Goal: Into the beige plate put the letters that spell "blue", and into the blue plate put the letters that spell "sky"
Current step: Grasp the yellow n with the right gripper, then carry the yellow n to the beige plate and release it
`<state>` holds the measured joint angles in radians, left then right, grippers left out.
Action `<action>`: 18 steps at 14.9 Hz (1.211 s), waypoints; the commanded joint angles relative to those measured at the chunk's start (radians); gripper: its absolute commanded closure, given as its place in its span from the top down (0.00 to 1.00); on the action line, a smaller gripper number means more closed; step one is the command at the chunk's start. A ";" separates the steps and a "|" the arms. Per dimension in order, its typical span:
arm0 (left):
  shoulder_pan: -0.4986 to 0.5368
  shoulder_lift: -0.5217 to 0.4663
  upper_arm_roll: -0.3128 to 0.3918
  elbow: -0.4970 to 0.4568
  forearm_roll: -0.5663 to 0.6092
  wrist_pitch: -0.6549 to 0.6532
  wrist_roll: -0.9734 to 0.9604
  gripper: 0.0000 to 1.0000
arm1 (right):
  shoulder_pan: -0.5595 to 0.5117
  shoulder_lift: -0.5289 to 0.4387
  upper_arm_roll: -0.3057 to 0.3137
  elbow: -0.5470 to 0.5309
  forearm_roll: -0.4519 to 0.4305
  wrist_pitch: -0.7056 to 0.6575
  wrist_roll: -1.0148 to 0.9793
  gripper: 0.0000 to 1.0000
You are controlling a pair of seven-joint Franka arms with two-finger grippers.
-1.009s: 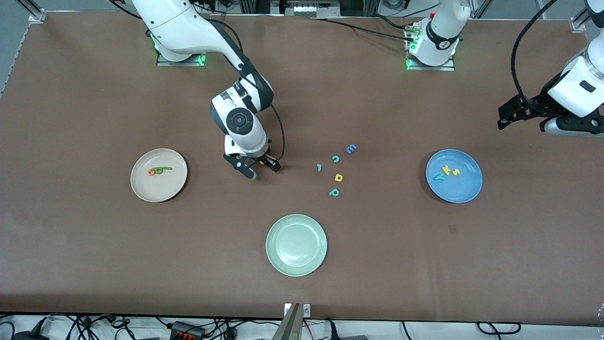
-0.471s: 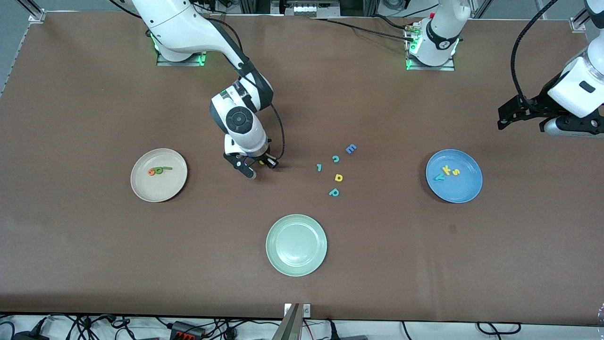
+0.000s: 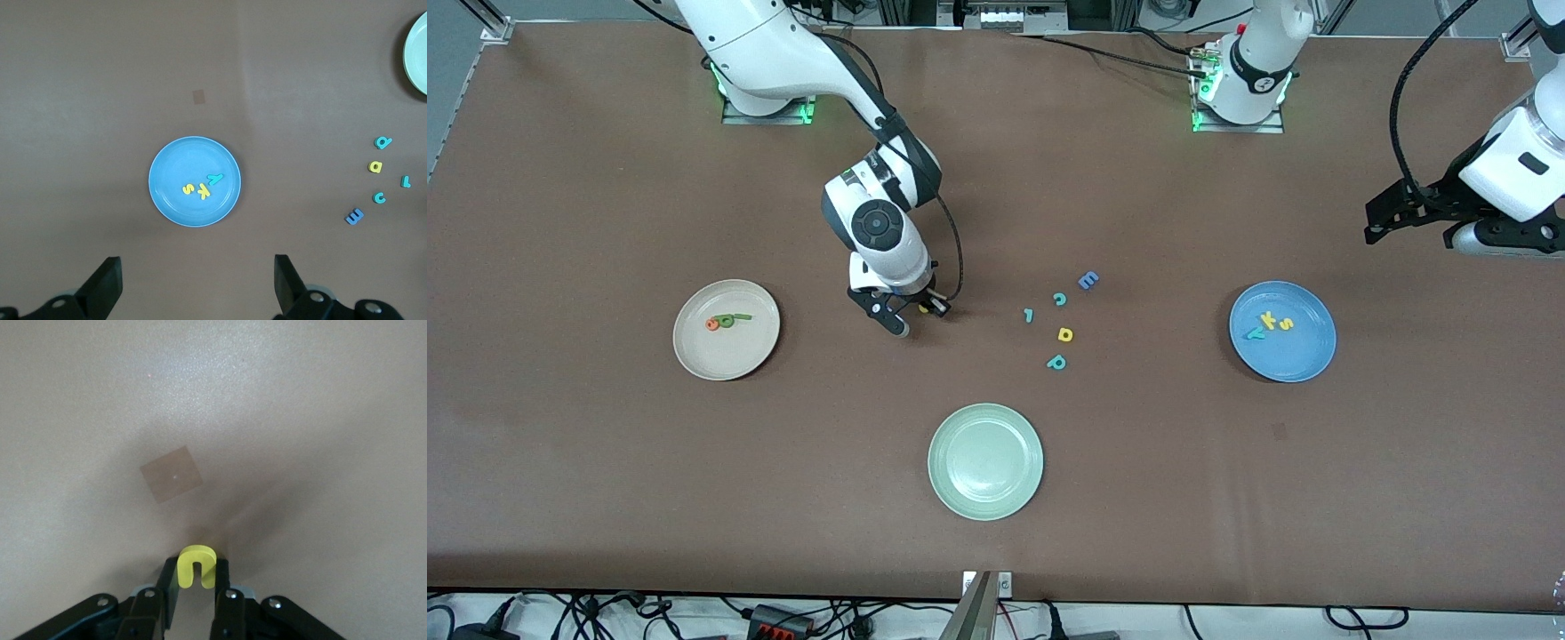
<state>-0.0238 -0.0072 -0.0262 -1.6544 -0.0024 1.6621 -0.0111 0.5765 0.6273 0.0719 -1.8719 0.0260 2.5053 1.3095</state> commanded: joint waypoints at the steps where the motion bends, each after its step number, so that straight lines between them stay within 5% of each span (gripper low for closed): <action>1: -0.004 0.012 0.003 0.031 -0.018 -0.024 -0.004 1.00 | -0.026 -0.038 -0.003 -0.013 0.008 0.006 -0.001 0.11; 13: -0.004 0.012 0.003 0.033 -0.018 -0.024 -0.004 1.00 | -0.418 -0.139 -0.004 -0.006 -0.003 -0.344 -0.672 0.11; 18: -0.004 0.012 0.003 0.031 -0.018 -0.024 -0.004 1.00 | -0.536 -0.132 -0.004 -0.010 -0.012 -0.370 -0.872 0.11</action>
<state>-0.0240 -0.0065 -0.0261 -1.6532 -0.0024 1.6621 -0.0115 0.0810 0.5038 0.0498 -1.8697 0.0219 2.1486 0.4982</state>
